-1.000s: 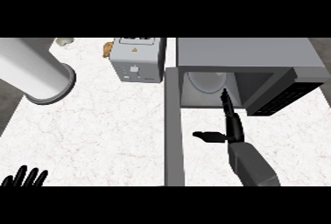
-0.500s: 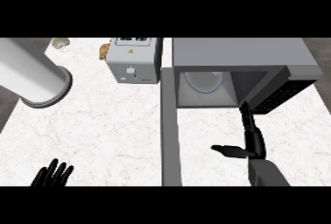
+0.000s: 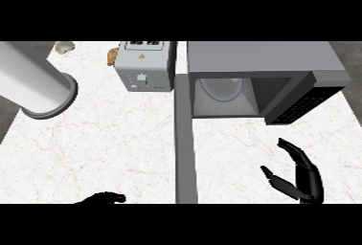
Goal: Pick up the milk, place it into the microwave and close the microwave
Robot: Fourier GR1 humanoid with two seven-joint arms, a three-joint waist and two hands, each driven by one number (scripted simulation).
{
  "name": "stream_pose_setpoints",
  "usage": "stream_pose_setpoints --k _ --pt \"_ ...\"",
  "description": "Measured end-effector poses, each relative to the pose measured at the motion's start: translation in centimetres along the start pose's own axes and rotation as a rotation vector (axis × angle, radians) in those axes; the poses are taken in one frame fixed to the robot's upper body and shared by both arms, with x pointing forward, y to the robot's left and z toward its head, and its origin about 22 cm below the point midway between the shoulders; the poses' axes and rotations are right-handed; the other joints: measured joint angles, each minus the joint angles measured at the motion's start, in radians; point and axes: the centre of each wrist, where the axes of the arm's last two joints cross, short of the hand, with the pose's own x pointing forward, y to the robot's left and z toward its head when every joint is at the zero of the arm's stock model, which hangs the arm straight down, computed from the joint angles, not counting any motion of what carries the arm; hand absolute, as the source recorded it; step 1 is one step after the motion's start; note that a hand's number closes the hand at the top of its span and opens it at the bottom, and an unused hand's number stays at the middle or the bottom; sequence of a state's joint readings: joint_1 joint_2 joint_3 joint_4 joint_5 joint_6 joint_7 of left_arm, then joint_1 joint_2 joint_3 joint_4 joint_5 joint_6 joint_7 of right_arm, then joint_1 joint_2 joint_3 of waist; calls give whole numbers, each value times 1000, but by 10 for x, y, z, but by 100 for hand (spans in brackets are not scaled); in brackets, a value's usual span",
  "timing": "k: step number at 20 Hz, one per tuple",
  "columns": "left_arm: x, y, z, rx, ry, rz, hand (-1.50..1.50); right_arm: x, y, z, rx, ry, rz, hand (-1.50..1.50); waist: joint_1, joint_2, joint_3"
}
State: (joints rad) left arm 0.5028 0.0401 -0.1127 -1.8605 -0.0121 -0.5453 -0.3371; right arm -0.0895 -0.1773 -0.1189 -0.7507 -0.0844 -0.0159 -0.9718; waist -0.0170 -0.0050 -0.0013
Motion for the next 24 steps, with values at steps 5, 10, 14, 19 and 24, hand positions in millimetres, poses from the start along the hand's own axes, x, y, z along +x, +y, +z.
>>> stream_pose_setpoints --k 5,10,14,19,24 --pt "-11 -16 -26 -78 6 -28 150 15 -43 12 -54 1 -18 -150 6 2 0" --pt "-23 -29 -59 -53 6 -77 150 22 -79 29 -98 7 -23 -150 8 4 1" --pt "-34 -29 -91 -59 3 -125 150 29 -100 46 -112 8 -27 -150 7 5 1" --pt "-47 -42 -122 -235 124 -185 150 34 -115 39 -107 10 -33 -150 1 7 2" --pt "-65 -65 -140 -428 256 -210 150 38 -129 42 -108 18 -33 -150 -5 7 2"
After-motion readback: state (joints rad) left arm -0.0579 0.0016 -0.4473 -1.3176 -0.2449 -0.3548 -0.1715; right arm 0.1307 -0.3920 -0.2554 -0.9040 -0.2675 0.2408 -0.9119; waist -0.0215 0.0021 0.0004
